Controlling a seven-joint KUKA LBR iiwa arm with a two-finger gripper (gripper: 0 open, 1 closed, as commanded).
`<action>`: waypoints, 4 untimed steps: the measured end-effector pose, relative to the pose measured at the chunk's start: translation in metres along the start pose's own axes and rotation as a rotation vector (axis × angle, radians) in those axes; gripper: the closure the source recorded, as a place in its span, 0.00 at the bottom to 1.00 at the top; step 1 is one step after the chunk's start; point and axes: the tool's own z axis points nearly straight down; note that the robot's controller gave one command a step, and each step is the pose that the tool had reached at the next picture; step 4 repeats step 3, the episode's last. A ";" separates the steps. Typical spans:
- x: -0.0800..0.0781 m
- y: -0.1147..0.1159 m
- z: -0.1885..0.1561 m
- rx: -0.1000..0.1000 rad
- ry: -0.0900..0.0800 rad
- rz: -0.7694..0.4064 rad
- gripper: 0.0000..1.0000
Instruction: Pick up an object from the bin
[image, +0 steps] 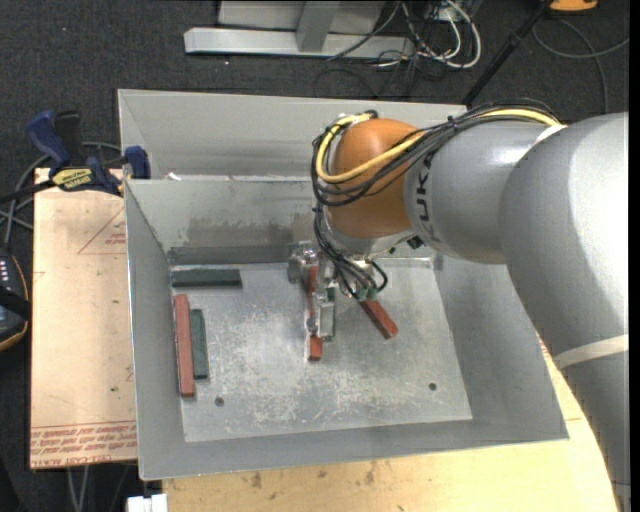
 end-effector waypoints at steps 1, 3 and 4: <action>0.020 -0.033 -0.002 0.000 0.005 -0.446 0.00; 0.046 -0.032 -0.140 0.002 -0.002 -0.412 1.00; 0.046 -0.032 -0.140 0.002 -0.002 -0.412 1.00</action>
Offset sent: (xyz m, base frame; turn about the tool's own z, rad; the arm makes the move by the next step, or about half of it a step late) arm -0.0167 -0.0353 0.0006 -0.4498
